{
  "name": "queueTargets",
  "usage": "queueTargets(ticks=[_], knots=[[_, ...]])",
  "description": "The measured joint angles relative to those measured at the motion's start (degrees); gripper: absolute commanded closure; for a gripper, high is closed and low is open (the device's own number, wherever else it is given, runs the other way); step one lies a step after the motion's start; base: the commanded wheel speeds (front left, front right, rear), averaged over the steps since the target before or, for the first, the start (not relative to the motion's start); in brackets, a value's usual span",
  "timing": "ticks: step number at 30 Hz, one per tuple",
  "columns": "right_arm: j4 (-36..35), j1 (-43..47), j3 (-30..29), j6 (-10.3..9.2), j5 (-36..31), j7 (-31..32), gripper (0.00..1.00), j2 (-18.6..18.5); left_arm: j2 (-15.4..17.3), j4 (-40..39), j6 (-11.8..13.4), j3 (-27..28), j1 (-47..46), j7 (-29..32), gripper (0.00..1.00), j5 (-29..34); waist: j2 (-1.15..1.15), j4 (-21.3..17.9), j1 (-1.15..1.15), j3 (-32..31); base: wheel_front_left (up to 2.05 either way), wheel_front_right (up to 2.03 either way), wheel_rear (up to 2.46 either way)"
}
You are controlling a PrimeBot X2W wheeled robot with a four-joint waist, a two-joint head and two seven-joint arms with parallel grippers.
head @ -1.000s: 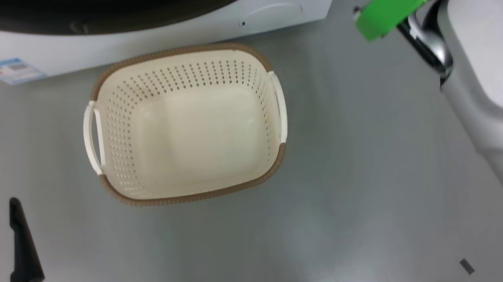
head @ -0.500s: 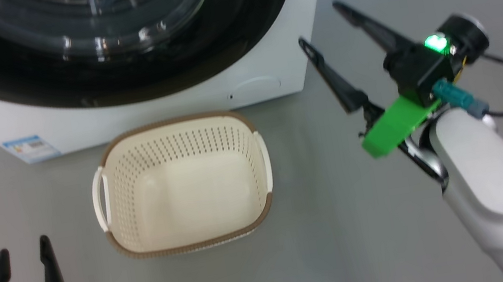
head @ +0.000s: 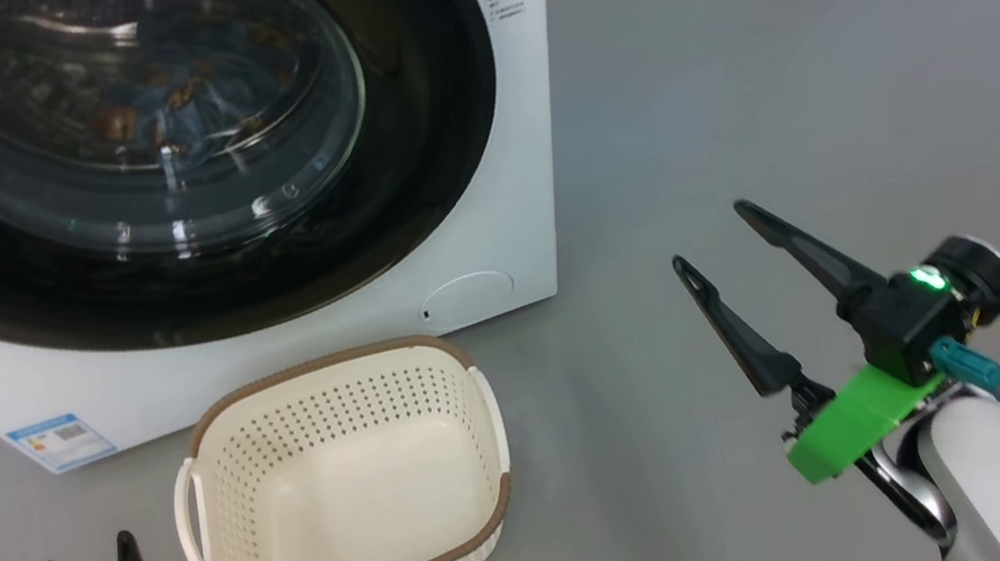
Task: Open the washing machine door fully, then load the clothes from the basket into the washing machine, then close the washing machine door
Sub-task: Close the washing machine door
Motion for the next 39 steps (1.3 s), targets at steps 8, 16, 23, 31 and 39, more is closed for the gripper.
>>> queueTargets(ticks=[8, 16, 23, 31, 39], knots=[[-4.4, 11.8, -6.9, 0.00, -0.2, 0.0, 0.00, 3.5, -0.7, 0.1, 0.0, 0.5, 1.0, 0.0, 0.00, 0.1, 0.00, -1.3, 0.00, -1.9, 0.00, 0.00, 0.00], [-4.7, 16.9, -11.5, 0.00, -1.1, 0.0, 0.00, 5.9, -0.8, 0.0, 0.0, 0.4, 1.2, 0.0, 0.00, 0.5, 0.00, -1.1, 0.00, -1.7, 0.00, 0.00, 0.00], [-4.6, 19.5, -14.2, 0.00, -1.2, 0.0, 0.00, 7.4, -0.8, 0.0, 0.0, 0.5, 1.2, 0.0, 0.00, 0.6, 0.00, -1.1, 0.00, -1.5, 0.00, 0.00, 0.00], [-4.6, 21.8, -15.8, 0.00, -1.2, 0.3, 0.00, 8.7, -0.8, -0.2, 0.0, 0.6, 1.5, 0.0, 0.00, 0.7, 0.00, -0.9, 0.00, -1.7, 0.00, 0.00, 0.00], [-4.6, 21.8, -16.2, 0.00, -1.3, 0.3, 0.00, 9.1, -0.9, -0.4, 0.0, 0.6, 2.0, 0.0, 0.00, 0.7, 0.00, -0.8, 0.00, -1.3, 0.00, 0.00, 0.00]])
